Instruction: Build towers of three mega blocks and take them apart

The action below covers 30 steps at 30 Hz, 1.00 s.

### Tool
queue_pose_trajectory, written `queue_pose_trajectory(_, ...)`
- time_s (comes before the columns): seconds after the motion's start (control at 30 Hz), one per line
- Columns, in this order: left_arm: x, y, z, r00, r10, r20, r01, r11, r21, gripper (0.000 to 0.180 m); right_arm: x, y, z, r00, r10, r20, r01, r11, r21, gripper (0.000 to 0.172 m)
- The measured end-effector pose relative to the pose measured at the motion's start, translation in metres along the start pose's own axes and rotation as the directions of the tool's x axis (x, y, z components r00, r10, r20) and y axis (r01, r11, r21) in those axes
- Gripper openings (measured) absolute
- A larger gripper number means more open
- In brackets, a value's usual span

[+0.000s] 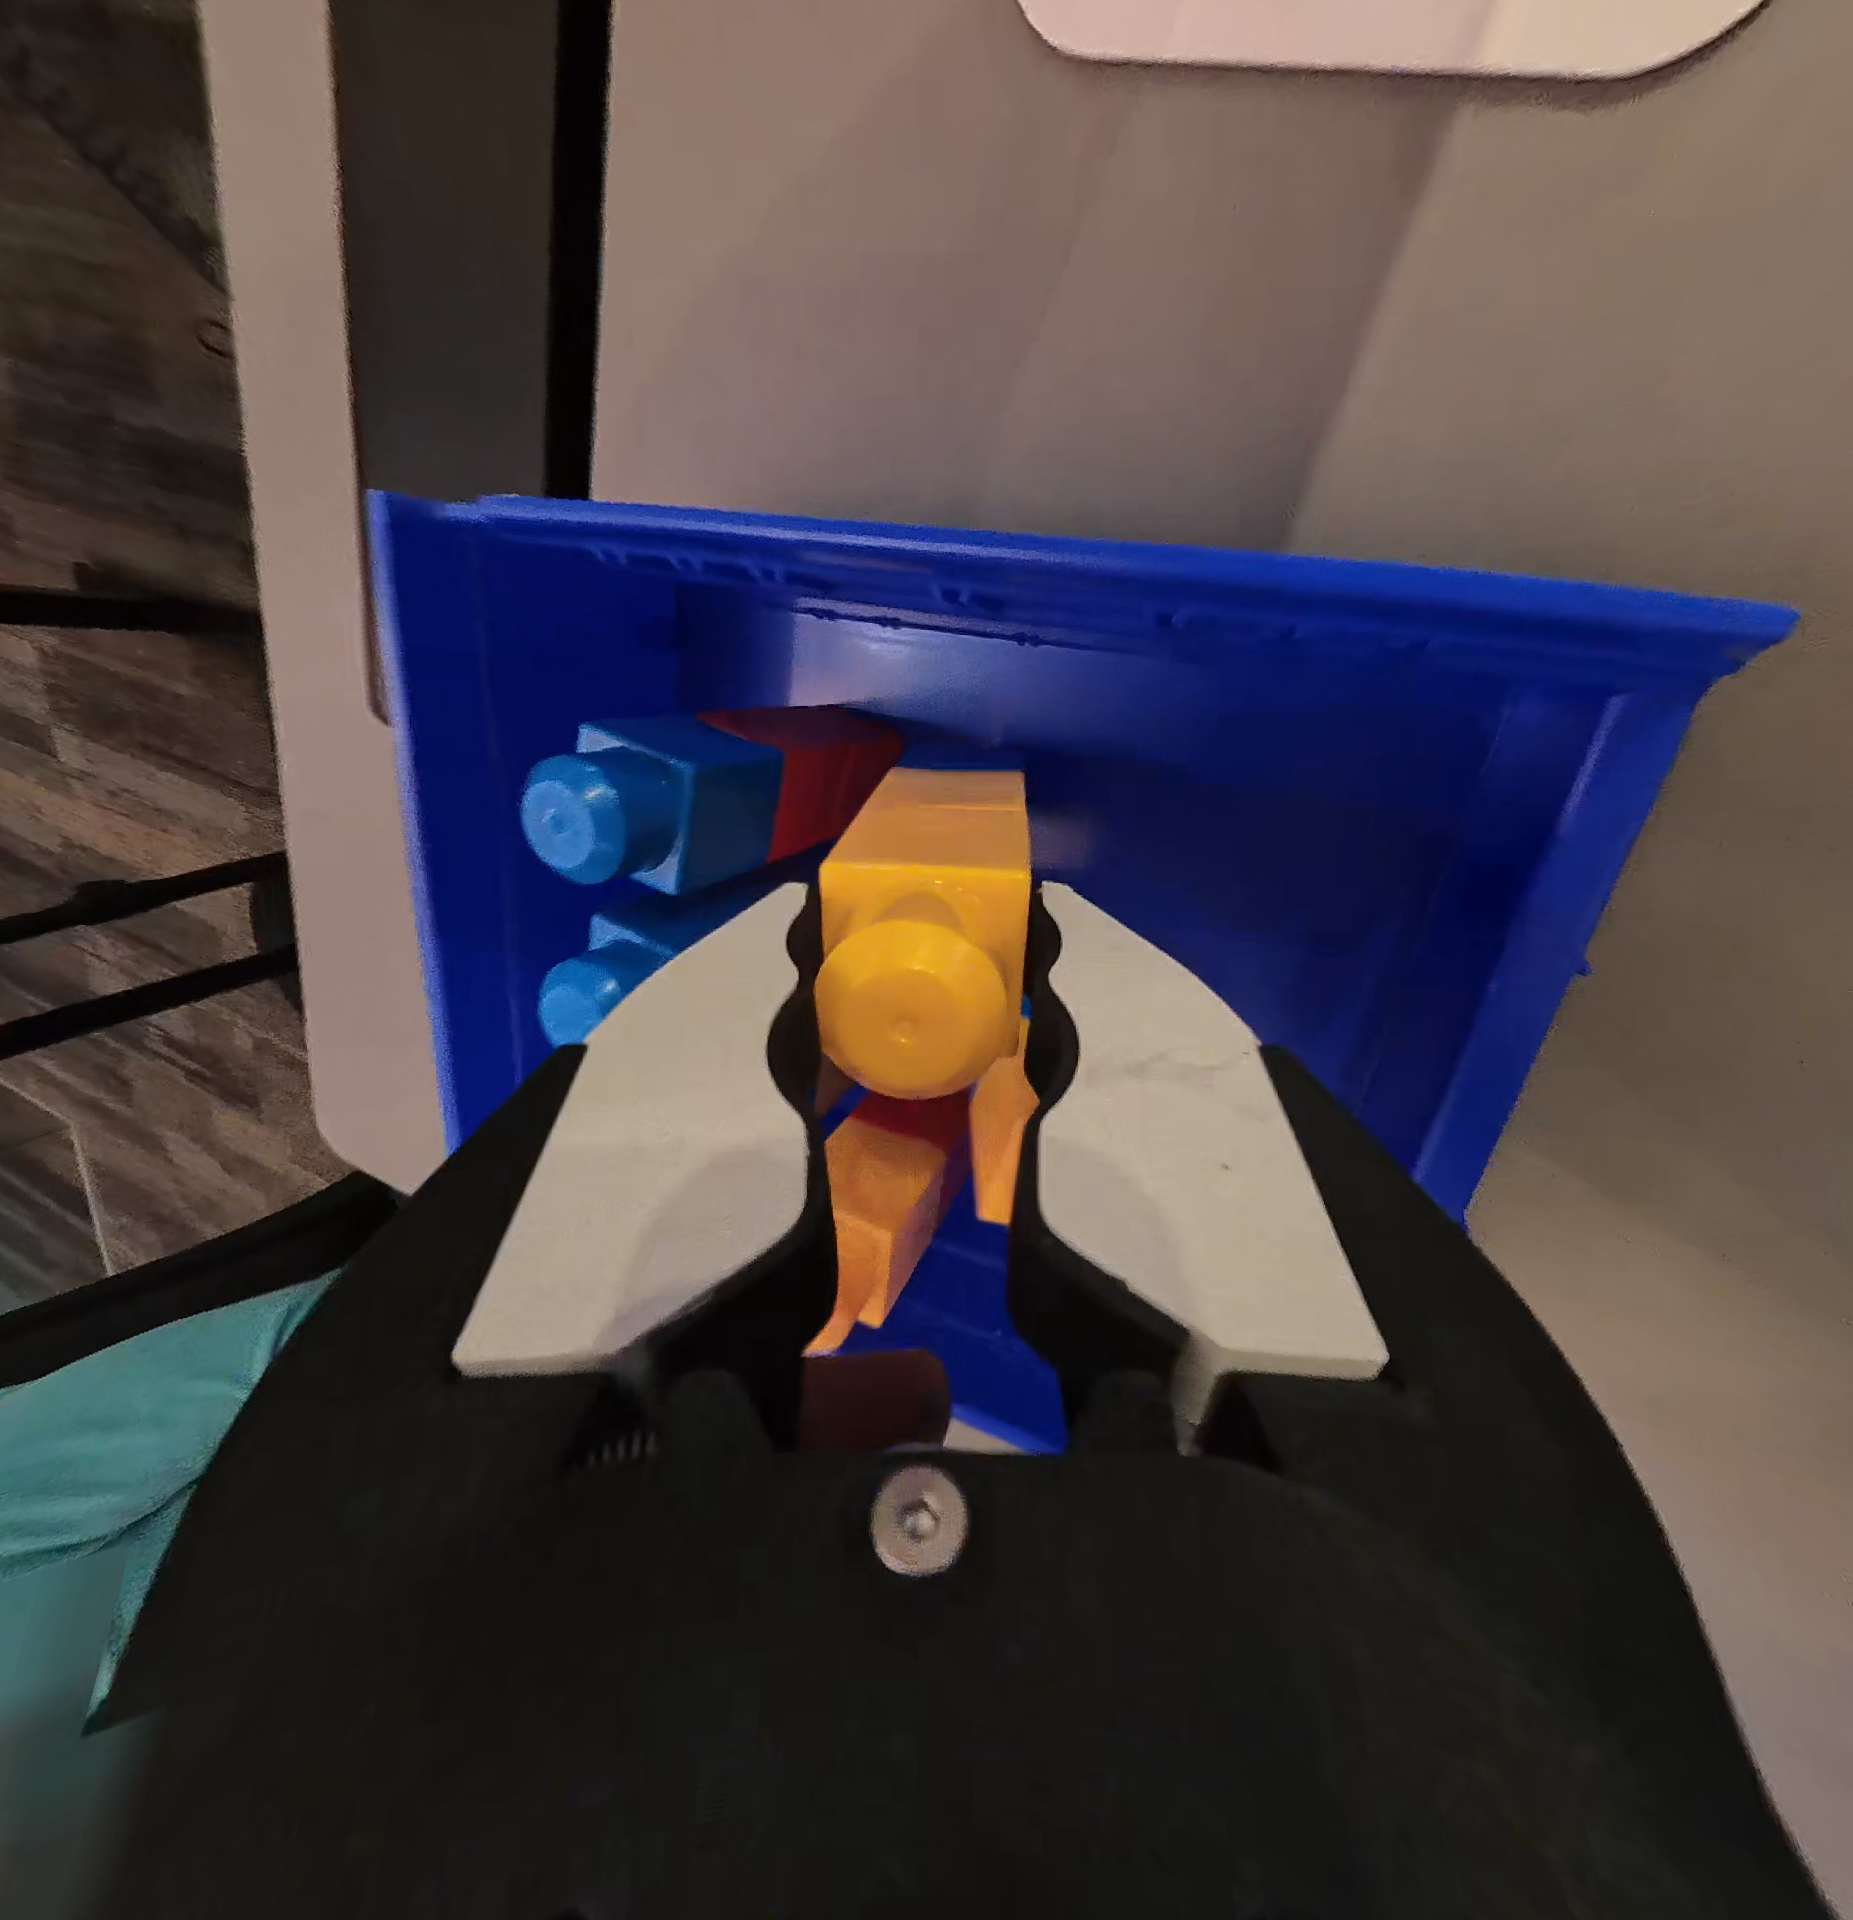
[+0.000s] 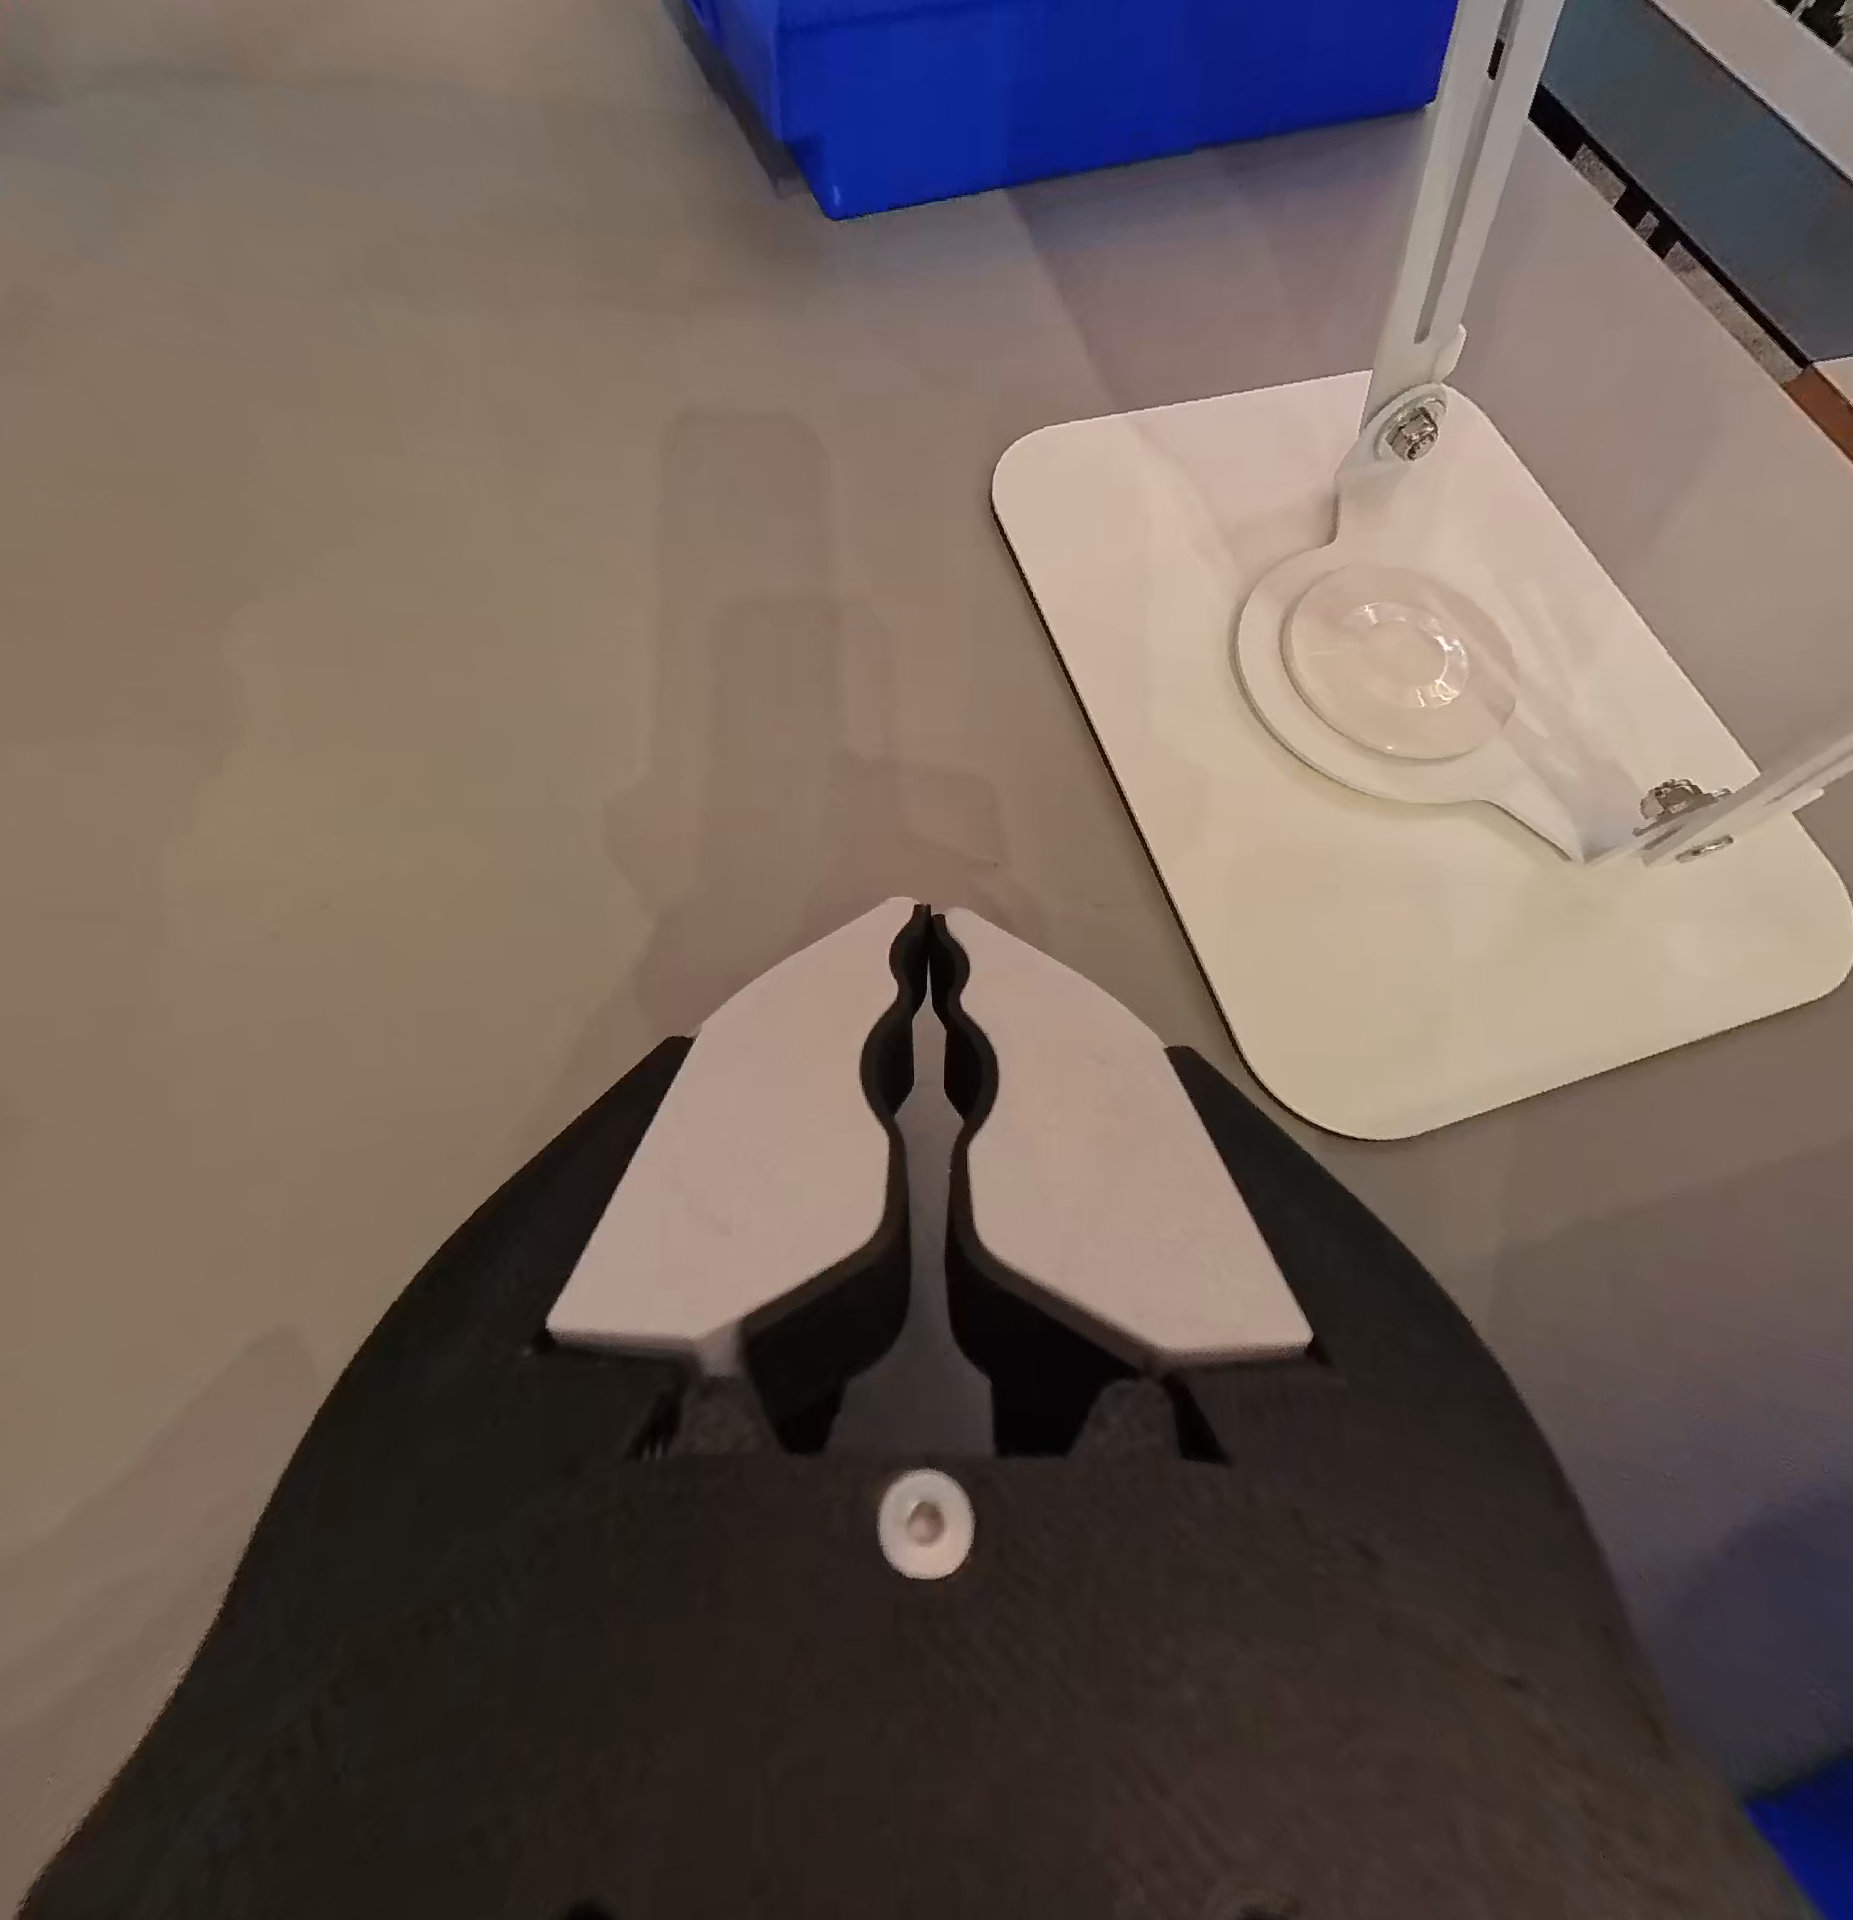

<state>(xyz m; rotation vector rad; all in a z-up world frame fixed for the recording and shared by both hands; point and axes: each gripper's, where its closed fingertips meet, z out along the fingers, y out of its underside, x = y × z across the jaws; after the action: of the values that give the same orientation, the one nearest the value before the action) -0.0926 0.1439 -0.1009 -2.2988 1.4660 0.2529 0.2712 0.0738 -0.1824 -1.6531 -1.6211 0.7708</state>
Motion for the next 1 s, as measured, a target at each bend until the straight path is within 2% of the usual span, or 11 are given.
queue_pose_trajectory(0.27,0.002,-0.002,-0.018,0.997,0.036,0.062,-0.036,0.999,-0.001,0.036,-0.001,-0.001,-0.001,1.0,-0.006,-0.005,0.006,1.0,0.004,0.0)
queue_pose_trajectory(0.4,0.01,-0.006,-0.031,0.998,0.014,0.066,-0.018,0.998,0.066,0.036,-0.001,-0.002,-0.002,1.0,-0.007,-0.004,0.007,1.0,0.011,0.0)
queue_pose_trajectory(0.57,0.029,-0.017,-0.066,0.995,-0.001,0.101,-0.018,0.984,0.179,0.036,-0.002,-0.005,-0.003,1.0,-0.011,-0.002,0.011,1.0,0.02,0.0)
queue_pose_trajectory(0.7,0.065,-0.041,-0.091,0.999,0.021,0.042,-0.033,0.947,0.319,0.036,-0.003,-0.007,-0.005,1.0,-0.008,0.003,0.008,0.999,0.034,0.0)
queue_pose_trajectory(0.8,0.098,-0.067,-0.095,0.997,0.073,-0.023,-0.058,0.918,0.392,0.036,-0.003,-0.011,-0.008,1.0,-0.006,0.006,0.005,0.998,0.059,0.0)
queue_pose_trajectory(1.0,0.164,-0.111,-0.058,0.968,0.181,-0.171,-0.112,0.93,0.349,0.036,-0.004,-0.014,-0.01,1.0,-0.004,0.006,0.004,0.997,0.075,0.0)
